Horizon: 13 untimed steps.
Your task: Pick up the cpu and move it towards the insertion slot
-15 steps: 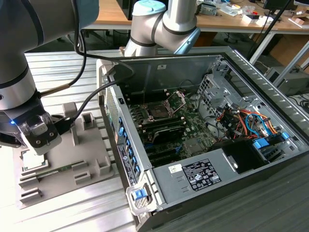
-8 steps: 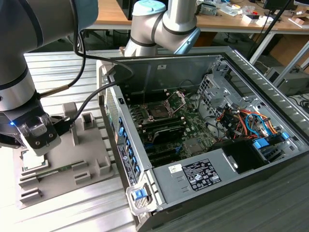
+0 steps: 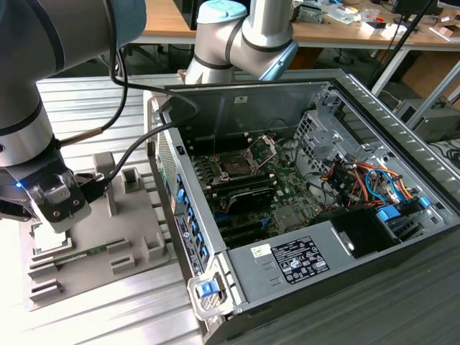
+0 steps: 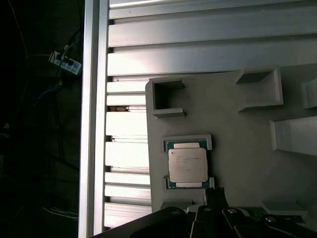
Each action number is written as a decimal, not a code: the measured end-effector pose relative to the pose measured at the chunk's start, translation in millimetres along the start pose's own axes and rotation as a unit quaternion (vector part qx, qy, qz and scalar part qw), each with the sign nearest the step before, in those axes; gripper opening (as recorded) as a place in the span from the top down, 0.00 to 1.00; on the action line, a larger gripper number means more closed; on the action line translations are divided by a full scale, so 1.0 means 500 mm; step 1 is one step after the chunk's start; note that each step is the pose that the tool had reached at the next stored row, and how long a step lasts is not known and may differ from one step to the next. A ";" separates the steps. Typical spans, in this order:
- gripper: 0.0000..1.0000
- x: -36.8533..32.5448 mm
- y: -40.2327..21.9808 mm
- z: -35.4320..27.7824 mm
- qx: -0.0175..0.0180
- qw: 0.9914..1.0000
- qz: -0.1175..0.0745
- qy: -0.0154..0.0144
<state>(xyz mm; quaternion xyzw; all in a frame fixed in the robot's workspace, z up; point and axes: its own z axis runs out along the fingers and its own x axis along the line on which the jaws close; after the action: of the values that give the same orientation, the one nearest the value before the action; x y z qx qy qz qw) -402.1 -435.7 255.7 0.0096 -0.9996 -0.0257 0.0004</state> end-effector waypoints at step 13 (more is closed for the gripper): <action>0.89 0.000 0.000 0.006 0.000 1.000 0.000 0.000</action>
<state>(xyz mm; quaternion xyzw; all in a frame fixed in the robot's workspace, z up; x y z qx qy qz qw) -402.3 -435.7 252.8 0.0096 -0.9996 -0.0257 0.0004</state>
